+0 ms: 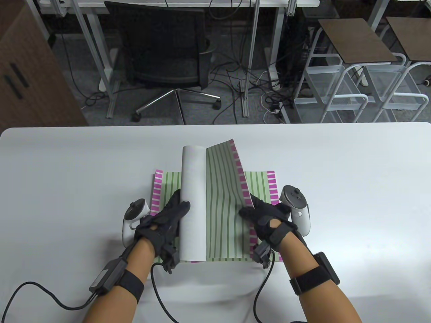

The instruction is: Unroll mouse pads and stack together

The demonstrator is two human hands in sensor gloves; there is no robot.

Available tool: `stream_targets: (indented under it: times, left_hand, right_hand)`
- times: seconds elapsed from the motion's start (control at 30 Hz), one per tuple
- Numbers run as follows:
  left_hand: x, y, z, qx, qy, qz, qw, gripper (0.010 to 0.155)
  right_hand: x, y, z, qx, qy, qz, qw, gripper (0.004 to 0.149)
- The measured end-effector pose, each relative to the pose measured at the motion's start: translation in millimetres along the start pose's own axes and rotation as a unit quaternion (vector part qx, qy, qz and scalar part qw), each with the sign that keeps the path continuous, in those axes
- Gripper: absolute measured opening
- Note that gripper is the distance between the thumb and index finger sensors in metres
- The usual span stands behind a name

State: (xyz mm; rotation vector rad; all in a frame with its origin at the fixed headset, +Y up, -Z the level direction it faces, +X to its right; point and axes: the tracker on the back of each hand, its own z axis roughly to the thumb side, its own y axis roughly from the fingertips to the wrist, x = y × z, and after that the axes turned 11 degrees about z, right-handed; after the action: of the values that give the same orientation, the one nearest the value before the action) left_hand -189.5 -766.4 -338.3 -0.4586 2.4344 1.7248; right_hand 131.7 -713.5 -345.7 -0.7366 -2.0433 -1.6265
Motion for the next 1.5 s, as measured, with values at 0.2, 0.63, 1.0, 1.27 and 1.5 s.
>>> stream_targets:
  times: [0.2,0.63,1.0,1.27,1.5]
  left_hand:
    - [-6.2,-1.6,-0.2,0.002,-0.033,-0.023,0.999,0.102]
    - [8.9,-0.1,-1.0,-0.002,-0.006,0.046,0.999,0.089]
    - [4.5,-4.0,-9.7,0.011,-0.046,0.0,0.999,0.104]
    - [9.7,-2.3,-9.5,0.019,-0.031,0.044,0.998,0.101]
    - [20.9,-0.6,-7.3,0.008,-0.008,0.074,0.997,0.09]
  right_hand:
    - [4.6,0.1,5.0,-0.007,0.014,0.004,1.0,0.062]
    - [-1.9,2.7,8.0,-0.014,0.012,-0.009,1.0,0.061]
    - [0.8,2.1,10.7,-0.011,0.019,0.001,1.0,0.061]
    - [-1.8,3.6,13.0,-0.016,0.02,-0.003,1.0,0.061]
    - [-10.2,7.3,14.3,-0.023,0.005,-0.012,1.0,0.061]
